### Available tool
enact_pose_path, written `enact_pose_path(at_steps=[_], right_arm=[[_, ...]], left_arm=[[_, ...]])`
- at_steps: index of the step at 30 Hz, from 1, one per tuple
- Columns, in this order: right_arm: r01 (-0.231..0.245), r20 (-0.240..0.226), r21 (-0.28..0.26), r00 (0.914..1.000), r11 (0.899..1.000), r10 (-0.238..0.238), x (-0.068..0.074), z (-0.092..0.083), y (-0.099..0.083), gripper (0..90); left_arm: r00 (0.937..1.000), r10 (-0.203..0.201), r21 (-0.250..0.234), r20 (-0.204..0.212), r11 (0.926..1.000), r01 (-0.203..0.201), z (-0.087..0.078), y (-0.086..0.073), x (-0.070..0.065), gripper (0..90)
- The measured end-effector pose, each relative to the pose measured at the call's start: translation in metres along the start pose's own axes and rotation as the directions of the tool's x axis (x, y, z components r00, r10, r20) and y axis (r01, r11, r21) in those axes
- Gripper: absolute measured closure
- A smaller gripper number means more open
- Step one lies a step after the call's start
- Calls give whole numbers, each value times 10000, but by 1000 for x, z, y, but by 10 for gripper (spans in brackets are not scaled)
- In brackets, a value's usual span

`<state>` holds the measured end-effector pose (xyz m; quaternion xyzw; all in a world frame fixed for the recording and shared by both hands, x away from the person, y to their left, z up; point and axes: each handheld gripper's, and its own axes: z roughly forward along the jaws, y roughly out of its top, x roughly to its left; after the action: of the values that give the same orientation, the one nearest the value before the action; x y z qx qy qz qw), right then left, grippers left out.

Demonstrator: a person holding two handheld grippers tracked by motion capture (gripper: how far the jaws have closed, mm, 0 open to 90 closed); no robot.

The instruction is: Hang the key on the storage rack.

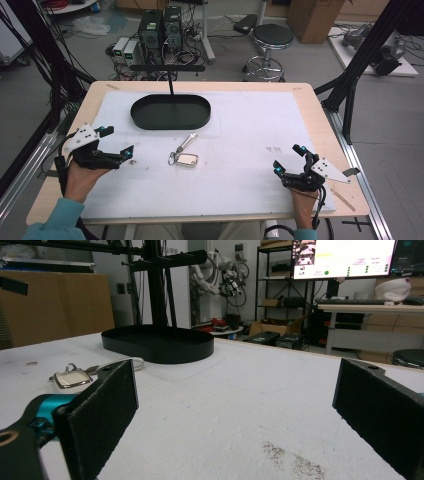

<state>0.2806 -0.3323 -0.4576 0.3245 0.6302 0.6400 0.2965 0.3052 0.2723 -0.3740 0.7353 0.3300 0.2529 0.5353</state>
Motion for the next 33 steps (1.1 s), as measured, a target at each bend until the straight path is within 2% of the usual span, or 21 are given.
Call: enact_pose_path(at_steps=[3, 7, 10, 12, 15, 20, 27, 28, 29, 30, 33], right_arm=[[-12, -4, 5, 10000, 10000, 12, 0, 0, 0, 37], [19, 8, -12, 10000, 10000, -19, 0, 0, 0, 36], [17, 7, -6, 10000, 10000, -17, 0, 0, 0, 36], [4, -3, -12, 10000, 10000, -4, 0, 0, 0, 36], [8, 2, -11, 10000, 10000, -8, 0, 0, 0, 36], [0, -6, -13, 10000, 10000, 0, 0, 0, 0, 37], [-21, -13, 16, 10000, 10000, 21, 0, 0, 0, 36], [-24, -8, 16, 10000, 10000, 24, 0, 0, 0, 36], [-29, -6, 9, 10000, 10000, 29, 0, 0, 0, 36], [89, 20, -60, 10000, 9999, -89, -1, 0, 0, 36], [2, -9, -23, 10000, 10000, -2, 0, 0, 0, 36]], left_arm=[[9993, 300, 477, 202, 9984, -310, 9, 13, -2, 17], [9978, 489, 1048, 444, 9931, -533, 23, 28, -6, 17], [9961, 629, 1477, 618, 9864, -715, 32, 36, -8, 17], [9929, 845, 1821, 833, 9783, -986, 42, 45, -12, 17], [9922, 862, 2007, 905, 9742, -1030, 47, 49, -14, 17], [9910, 870, 2526, 1021, 9613, -1104, 61, 56, -17, 17], [9891, 954, 3249, 1119, 9372, -1272, 82, 61, -24, 17], [9887, 929, 3429, 1179, 9306, -1283, 88, 61, -25, 17], [9887, 929, 3429, 1179, 9306, -1283, 88, 61, -25, 17], [9883, 932, 3531, 1208, 9264, -1305, 91, 61, -27, 17], [9870, 956, 3835, 1295, 9130, -1388, 100, 61, -30, 18]])
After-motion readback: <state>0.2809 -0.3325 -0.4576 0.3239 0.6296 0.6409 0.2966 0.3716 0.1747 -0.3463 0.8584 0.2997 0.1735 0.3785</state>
